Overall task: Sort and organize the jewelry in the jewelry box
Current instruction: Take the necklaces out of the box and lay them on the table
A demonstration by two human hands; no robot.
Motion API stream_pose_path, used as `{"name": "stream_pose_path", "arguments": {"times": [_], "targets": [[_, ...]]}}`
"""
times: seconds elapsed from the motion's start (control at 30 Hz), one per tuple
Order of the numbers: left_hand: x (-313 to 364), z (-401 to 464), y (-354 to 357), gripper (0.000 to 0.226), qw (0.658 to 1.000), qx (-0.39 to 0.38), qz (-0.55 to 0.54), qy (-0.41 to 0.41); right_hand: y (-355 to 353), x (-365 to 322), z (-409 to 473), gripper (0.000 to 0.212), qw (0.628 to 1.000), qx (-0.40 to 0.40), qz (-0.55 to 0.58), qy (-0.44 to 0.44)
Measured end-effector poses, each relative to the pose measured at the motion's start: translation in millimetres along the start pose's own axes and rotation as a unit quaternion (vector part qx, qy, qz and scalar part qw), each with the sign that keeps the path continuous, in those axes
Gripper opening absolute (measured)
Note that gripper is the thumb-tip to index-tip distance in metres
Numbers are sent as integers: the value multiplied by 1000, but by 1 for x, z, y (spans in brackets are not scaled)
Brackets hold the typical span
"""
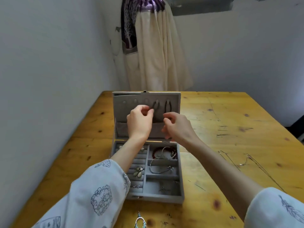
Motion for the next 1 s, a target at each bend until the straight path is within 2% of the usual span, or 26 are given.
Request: {"name": "stream_pose_path", "arguments": {"times": [0.13, 0.23, 0.43, 0.5, 0.6, 0.7, 0.8, 0.93, 1.0], "targets": [[-4, 8, 14, 26, 998, -23, -20, -47, 10, 4, 10, 35, 998, -28, 48, 26], [-5, 12, 18, 20, 994, -51, -45, -85, 15, 6, 12, 36, 997, -44, 57, 37], [15, 23, 2, 5, 990, -85, -113, -23, 15, 0, 16, 26, 997, -42, 63, 21], [23, 28, -3, 10, 983, -110, -147, 5, 16, -4, 16, 22, 997, -40, 66, 7], [43, 28, -10, 13, 961, -151, -226, 49, 20, -11, 14, 25, 994, -50, 91, -15], [59, 26, -17, 9, 928, -182, -317, 63, 15, -18, 14, 16, 994, -23, 95, -42], [66, 27, -26, 10, 920, -180, -340, 76, 3, -24, 10, 16, 996, 9, 62, -63], [67, 30, -41, 12, 899, -149, -407, 55, -12, -39, -5, 23, 995, -21, 62, -81], [66, 30, -44, 12, 874, -142, -464, 33, -15, -43, -11, 28, 985, -68, 141, -79]]}}
Point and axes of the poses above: each hand's wrist, its own z-axis towards the middle knuckle, its own y-axis out of the palm, x = y × z, the point moved 8 cm from there along z, towards the middle knuckle, and after that the axes turned 11 degrees about -x, right-handed, at the moved point
